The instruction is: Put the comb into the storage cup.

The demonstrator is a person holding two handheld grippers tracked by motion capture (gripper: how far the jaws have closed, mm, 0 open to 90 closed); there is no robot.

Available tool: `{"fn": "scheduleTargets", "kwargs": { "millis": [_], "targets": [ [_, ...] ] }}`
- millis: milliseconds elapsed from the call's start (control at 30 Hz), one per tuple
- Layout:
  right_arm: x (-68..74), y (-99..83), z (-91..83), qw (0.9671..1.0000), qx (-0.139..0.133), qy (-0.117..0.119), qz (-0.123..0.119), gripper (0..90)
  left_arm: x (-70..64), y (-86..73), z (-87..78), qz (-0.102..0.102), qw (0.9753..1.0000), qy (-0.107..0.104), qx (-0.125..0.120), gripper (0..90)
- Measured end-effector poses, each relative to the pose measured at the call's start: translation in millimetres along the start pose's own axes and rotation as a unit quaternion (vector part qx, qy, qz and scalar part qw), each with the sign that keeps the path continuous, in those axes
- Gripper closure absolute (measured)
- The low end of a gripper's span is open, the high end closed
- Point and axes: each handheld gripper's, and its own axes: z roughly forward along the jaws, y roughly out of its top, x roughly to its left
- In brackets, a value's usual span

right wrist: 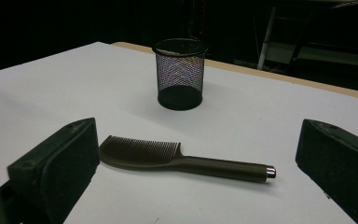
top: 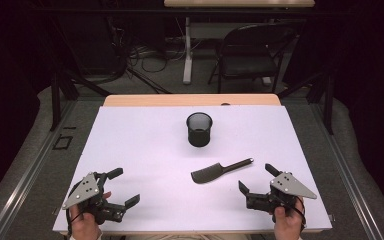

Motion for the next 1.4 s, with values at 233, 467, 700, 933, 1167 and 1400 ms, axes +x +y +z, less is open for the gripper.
{"fn": "scheduleTargets", "kwargs": {
  "millis": [233, 467, 700, 933, 1167, 1400],
  "targets": [
    [-3.3, -2.9, 2.7, 0.9998, 0.014, -0.002, 0.014, 0.0, 3.3, -1.7, -0.3, -0.006, 0.9999, 0.012, -0.005, 0.4],
    [-10.1, -5.3, 7.1, 0.999, 0.032, -0.004, 0.032, 0.0, 6.9, -3.4, -1.8, -0.017, 0.9996, 0.019, -0.008, 0.4],
    [-11.0, -7.5, 14.9, 0.9976, 0.059, -0.018, 0.031, 5.0, 5.1, -4.2, -0.6, -0.009, 0.9999, 0.011, 0.002, 0.4],
    [-15.6, -9.4, 15.0, 0.9976, 0.058, -0.03, 0.023, 14.7, 2.5, -4.0, 0.0, -0.004, 1.0, 0.006, 0.003, 0.4],
    [-26.5, -7.5, 20.4, 0.996, 0.072, -0.038, 0.037, 27.3, 1.5, -4.2, 0.0, -0.002, 1.0, 0.006, 0.002, 0.4],
    [-35.1, 0.4, 28.3, 0.9935, 0.097, -0.041, 0.041, 43.3, 1.1, -4.4, 0.5, -0.004, 0.9999, 0.005, 0.008, 0.4]
  ]
}}
